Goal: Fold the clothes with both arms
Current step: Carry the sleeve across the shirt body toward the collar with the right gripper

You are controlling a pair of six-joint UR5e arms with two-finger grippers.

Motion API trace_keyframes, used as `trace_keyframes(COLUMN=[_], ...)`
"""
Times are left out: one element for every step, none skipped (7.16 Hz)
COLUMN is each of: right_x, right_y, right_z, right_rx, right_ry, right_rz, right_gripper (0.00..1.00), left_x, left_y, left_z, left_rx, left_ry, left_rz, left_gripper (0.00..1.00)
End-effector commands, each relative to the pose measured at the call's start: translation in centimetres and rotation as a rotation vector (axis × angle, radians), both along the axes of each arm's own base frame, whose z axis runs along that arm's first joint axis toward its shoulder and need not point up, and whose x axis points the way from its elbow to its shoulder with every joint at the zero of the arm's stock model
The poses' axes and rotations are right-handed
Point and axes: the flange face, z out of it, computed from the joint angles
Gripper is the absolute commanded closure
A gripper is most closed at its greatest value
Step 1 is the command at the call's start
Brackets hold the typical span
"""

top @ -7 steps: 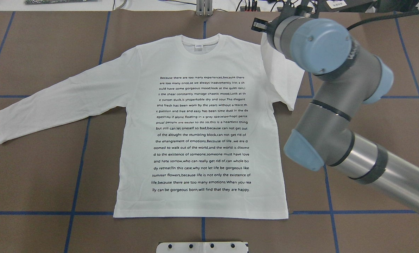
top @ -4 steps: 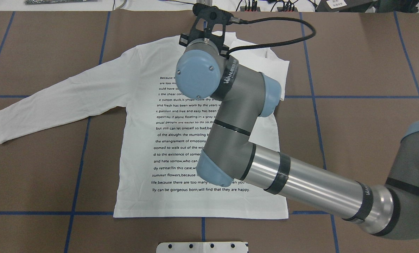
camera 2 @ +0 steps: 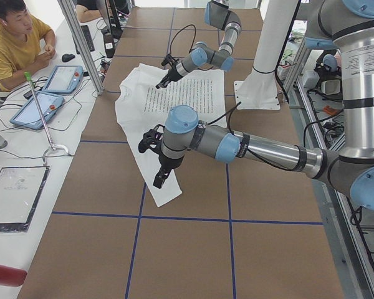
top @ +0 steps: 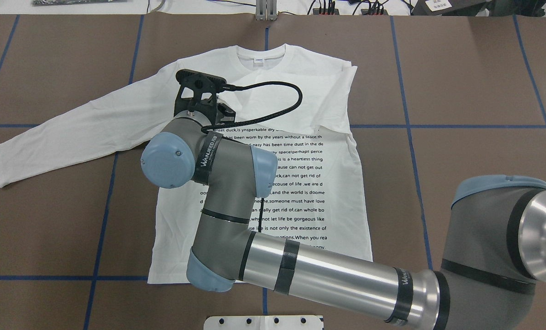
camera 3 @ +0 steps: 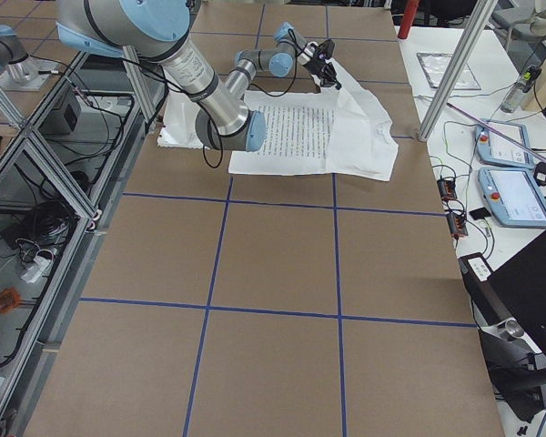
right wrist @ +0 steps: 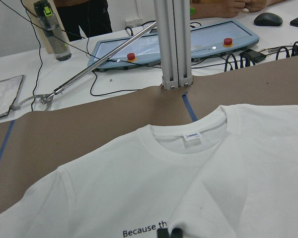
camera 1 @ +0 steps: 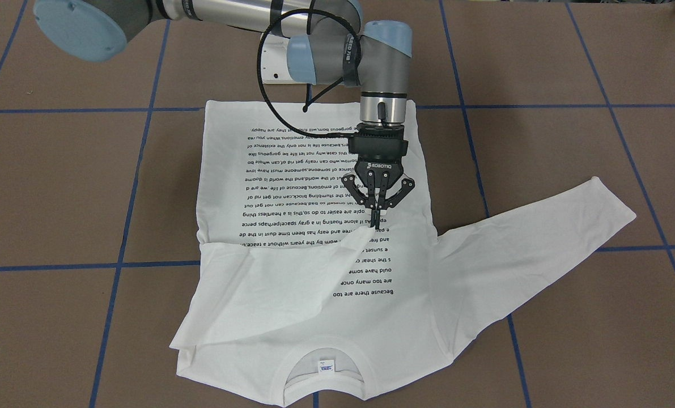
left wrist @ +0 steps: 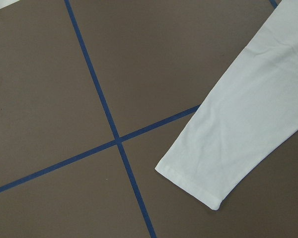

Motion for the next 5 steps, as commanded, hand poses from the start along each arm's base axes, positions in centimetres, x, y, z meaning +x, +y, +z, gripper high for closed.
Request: trace_keyframes(right_x=[-2.6,-3.3,-3.3,-3.4,-3.4], right_y=[2.0,2.5,2.7,3.2,3.3], right_z=[-2.1,-3.1,-4.1,-5.1,-5.4], right_rx=[-0.003,-0.004,-0.021,-0.031,-0.058], right_ry=[0.000,-0.001,-0.042,-0.070,-0.088], right_rz=[-0.034,-0.042,-0.028,-0.024,-0.057], right_gripper=[1.00,1.00,0.70,0.01,0.00], left_x=[0.0,0.0,0.0,-0.2,-0.2], left_y=[0.4,0.4,0.4,0.4,0.3], left_z=[0.4,0.4,0.4,0.4,0.3], left_rx=[-0.009,-0.009,-0.010,-0.009,-0.006], left_ry=[0.000,-0.001,-0.001,-0.001,-0.001], left_rz=[0.001,0.001,-0.001,-0.003,-0.004], left_gripper=[0.00,0.00,0.00,0.00,0.00])
